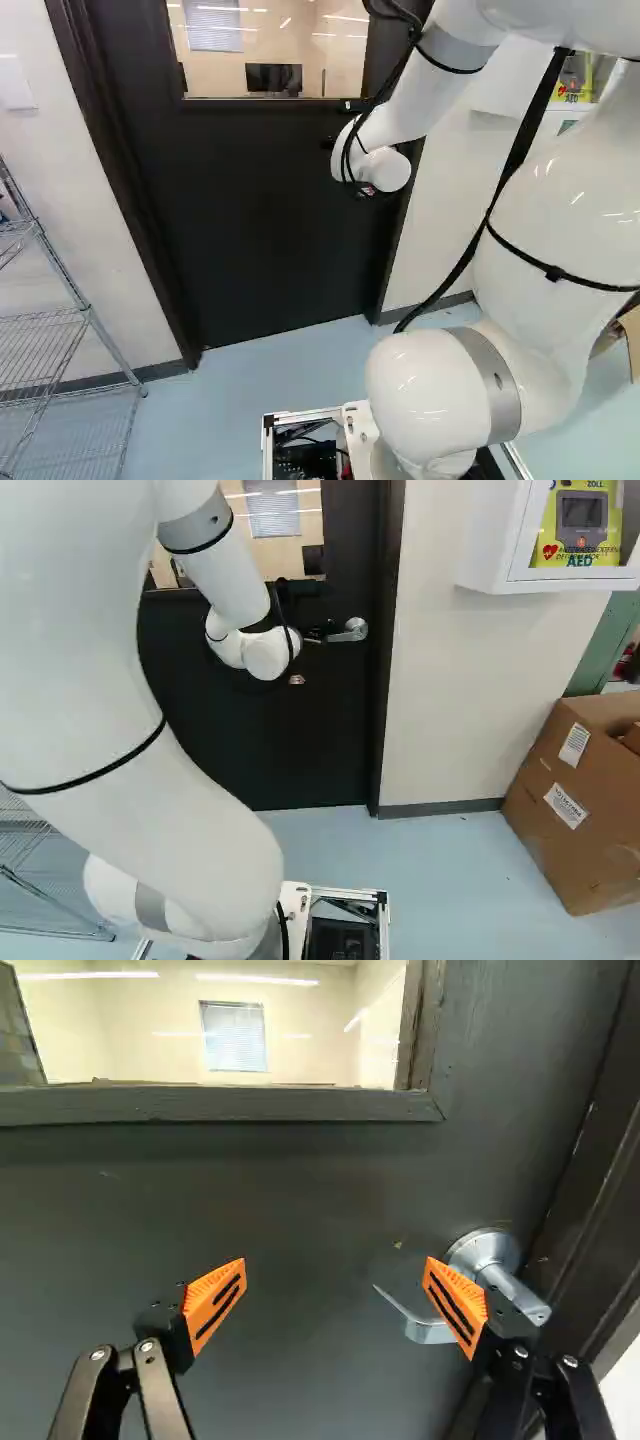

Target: Open the door and move inside

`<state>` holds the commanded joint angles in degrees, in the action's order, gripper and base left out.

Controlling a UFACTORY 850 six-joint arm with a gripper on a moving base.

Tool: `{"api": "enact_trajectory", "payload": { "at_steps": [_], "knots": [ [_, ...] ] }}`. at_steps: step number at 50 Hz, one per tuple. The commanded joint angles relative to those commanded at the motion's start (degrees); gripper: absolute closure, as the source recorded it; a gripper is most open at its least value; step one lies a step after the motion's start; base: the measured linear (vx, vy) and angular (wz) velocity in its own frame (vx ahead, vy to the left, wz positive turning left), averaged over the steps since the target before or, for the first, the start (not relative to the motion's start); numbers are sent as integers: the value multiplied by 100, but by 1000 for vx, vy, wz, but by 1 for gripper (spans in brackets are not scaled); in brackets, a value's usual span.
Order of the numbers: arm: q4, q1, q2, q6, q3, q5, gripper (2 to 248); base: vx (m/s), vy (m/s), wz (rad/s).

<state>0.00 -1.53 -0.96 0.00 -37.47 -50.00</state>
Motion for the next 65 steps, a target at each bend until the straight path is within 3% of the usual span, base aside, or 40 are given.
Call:
{"api": "enact_trajectory", "payload": {
  "at_steps": [65],
  "knots": [
    [0,1,-716,0,124,0,3,0,0,0]
  ]
}}
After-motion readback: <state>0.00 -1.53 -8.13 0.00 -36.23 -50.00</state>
